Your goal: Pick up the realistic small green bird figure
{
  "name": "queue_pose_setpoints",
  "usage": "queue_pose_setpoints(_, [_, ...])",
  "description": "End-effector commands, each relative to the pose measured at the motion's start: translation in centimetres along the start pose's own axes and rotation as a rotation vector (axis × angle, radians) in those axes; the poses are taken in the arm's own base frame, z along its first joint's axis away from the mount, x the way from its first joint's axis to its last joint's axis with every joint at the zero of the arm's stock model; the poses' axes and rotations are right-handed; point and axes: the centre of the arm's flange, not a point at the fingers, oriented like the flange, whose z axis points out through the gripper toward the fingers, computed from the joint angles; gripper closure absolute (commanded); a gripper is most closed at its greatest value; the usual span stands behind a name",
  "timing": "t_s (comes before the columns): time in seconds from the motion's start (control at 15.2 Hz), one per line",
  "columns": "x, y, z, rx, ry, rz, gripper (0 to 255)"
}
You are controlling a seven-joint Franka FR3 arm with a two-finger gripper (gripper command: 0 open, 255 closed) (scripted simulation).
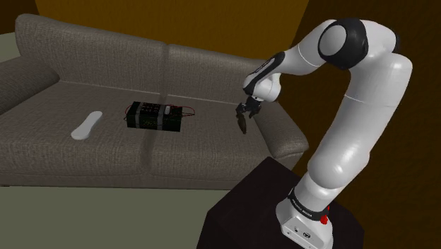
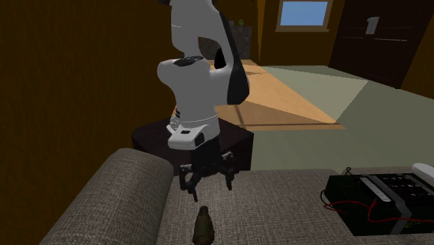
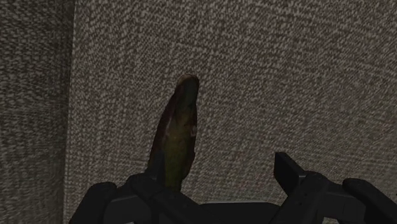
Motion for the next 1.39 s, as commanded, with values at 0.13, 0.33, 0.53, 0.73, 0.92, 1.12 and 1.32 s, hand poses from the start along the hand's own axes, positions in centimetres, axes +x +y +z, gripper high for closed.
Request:
queue_pose_setpoints(0.13, [2.3, 3.3, 3.1, -0.002, 0.047, 0.058, 0])
queue_pose_setpoints(0.33, [3.0, 4.4, 4.6, -0.003, 0.062, 0.077, 0])
queue_pose_setpoints(0.53, [2.6, 4.5, 6.2, -0.003, 0.062, 0.077, 0])
queue_pose_setpoints(0.73, [2.2, 4.7, 8.0, -0.003, 0.062, 0.077, 0])
queue_pose_setpoints(0.92, [2.2, 4.6, 7.9, -0.003, 0.062, 0.077, 255])
queue_pose_setpoints(1.12, [2.2, 4.6, 8.0, -0.003, 0.062, 0.077, 255])
queue_pose_setpoints(1.32, [2.2, 4.6, 8.0, -0.003, 0.062, 0.077, 255])
